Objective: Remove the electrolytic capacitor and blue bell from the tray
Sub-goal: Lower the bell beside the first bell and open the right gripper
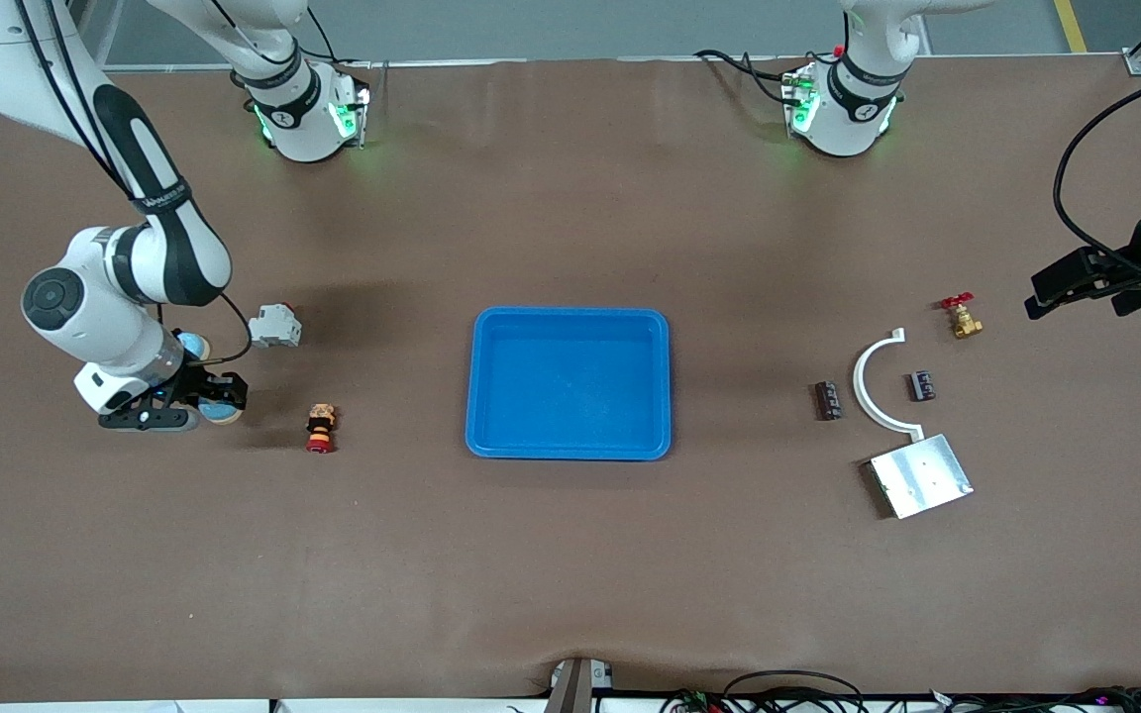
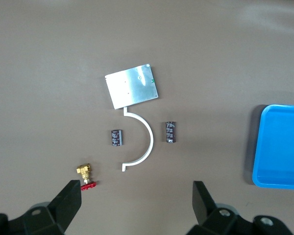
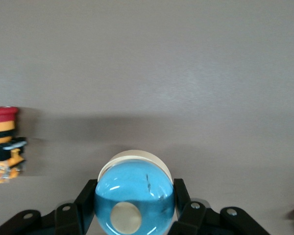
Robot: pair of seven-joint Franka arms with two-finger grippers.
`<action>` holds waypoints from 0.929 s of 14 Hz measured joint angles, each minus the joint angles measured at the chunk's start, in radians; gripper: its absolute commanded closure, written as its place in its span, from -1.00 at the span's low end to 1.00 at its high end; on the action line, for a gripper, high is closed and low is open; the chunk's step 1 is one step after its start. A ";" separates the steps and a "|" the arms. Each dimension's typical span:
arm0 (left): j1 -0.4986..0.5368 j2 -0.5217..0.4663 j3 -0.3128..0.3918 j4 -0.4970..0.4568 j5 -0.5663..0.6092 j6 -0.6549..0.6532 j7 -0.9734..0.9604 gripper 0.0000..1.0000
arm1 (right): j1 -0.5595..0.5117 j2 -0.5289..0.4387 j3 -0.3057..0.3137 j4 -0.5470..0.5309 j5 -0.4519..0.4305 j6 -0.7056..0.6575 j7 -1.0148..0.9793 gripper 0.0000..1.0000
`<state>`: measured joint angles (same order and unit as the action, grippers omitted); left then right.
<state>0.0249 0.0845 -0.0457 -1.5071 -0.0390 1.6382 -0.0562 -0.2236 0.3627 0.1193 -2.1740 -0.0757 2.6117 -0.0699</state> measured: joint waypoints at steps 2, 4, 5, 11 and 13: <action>-0.003 0.000 -0.002 0.000 0.000 0.000 0.000 -1.00 | -0.018 0.015 0.000 -0.007 0.000 0.025 -0.022 1.00; -0.002 0.000 -0.001 0.000 0.000 0.000 0.000 -1.00 | -0.022 0.040 0.000 -0.011 0.000 0.058 -0.024 1.00; -0.001 0.000 -0.001 0.000 0.000 0.000 0.000 -1.00 | -0.022 0.053 0.001 -0.011 0.000 0.072 -0.024 1.00; -0.001 0.000 -0.001 0.000 0.000 0.000 0.000 -1.00 | -0.023 0.079 0.002 -0.009 0.001 0.085 -0.021 1.00; -0.001 0.000 -0.001 0.000 0.000 0.000 0.000 -1.00 | -0.024 0.083 0.002 -0.008 0.013 0.085 -0.020 1.00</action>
<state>0.0234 0.0846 -0.0465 -1.5071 -0.0390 1.6382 -0.0564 -0.2475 0.4458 0.1208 -2.1818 -0.0630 2.6971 -0.0900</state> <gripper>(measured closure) 0.000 0.330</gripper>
